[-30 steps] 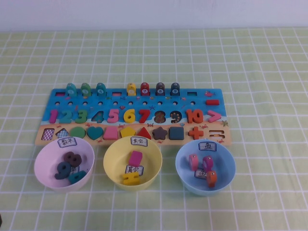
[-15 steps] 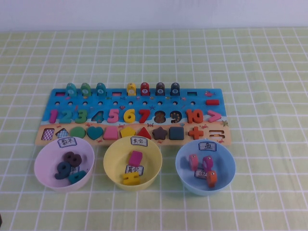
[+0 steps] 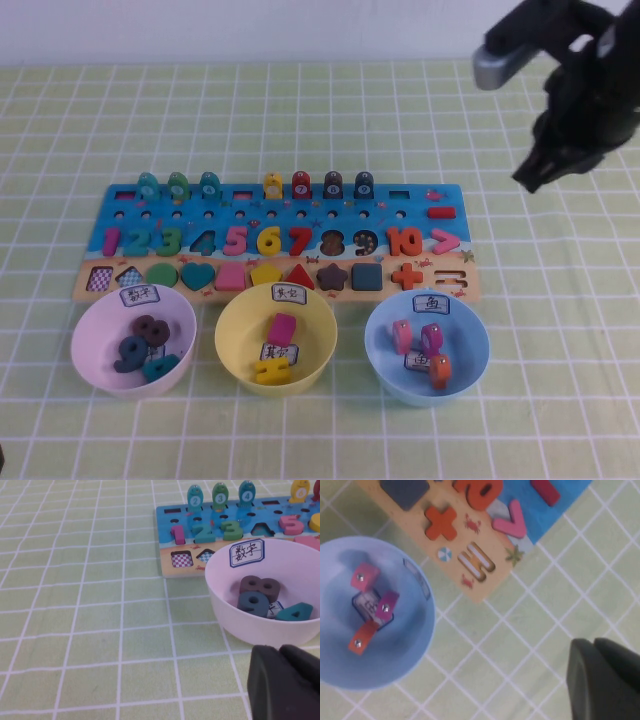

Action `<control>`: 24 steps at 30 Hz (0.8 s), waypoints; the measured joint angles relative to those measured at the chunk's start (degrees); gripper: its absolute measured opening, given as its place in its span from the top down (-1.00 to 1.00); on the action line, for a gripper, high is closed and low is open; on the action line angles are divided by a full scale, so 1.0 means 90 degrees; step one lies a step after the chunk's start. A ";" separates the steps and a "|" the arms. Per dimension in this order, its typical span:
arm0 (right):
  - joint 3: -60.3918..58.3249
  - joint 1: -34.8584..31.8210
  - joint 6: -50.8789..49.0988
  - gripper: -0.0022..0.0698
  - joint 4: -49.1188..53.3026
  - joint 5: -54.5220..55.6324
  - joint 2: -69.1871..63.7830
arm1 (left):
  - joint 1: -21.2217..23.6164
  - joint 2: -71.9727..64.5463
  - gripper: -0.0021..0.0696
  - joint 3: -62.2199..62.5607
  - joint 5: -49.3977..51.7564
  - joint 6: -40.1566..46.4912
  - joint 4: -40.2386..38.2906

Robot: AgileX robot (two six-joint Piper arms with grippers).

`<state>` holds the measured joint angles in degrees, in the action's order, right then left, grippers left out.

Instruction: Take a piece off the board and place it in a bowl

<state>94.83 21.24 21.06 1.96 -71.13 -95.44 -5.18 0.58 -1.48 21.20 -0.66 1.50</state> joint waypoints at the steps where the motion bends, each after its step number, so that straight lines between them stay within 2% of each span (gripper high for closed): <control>1: 0.0230 0.0126 0.0000 0.99 0.0060 0.0000 -0.0199 | 0.0000 0.0000 0.95 0.0000 0.0000 0.0000 0.0000; 4: 0.1016 0.0394 -0.0142 0.98 0.0100 0.0000 -0.0921 | 0.0000 0.0000 0.95 0.0000 0.0000 0.0000 0.0000; 7: 0.1947 0.0519 -0.0426 0.89 0.0050 0.0000 -0.1693 | 0.0000 0.0000 0.95 0.0000 0.0000 0.0000 0.0000; 10: 0.2821 0.0544 -0.0617 0.61 -0.0256 0.0000 -0.2366 | 0.0000 0.0000 0.95 0.0000 0.0000 0.0000 0.0000; 13: 0.3600 0.0552 -0.0971 0.21 -0.0621 0.0000 -0.2977 | 0.0000 0.0000 0.95 0.0000 0.0000 0.0000 0.0000; 15: 0.4019 0.0552 -0.1255 0.01 -0.0768 0.0000 -0.3371 | 0.0000 0.0000 0.95 0.0000 0.0000 0.0000 0.0000; 19: 0.4490 0.0552 -0.1624 -0.10 -0.0826 0.0000 -0.3983 | 0.0000 0.0000 0.95 0.0000 0.0000 0.0000 0.0000; 24: 0.4622 0.0552 -0.1684 -0.11 -0.0894 0.0004 -0.4441 | 0.0000 0.0000 0.95 0.0000 0.0000 0.0000 0.0000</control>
<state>136.43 26.21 5.91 -6.09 -71.10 -135.41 -5.18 0.58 -1.48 21.20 -0.66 1.50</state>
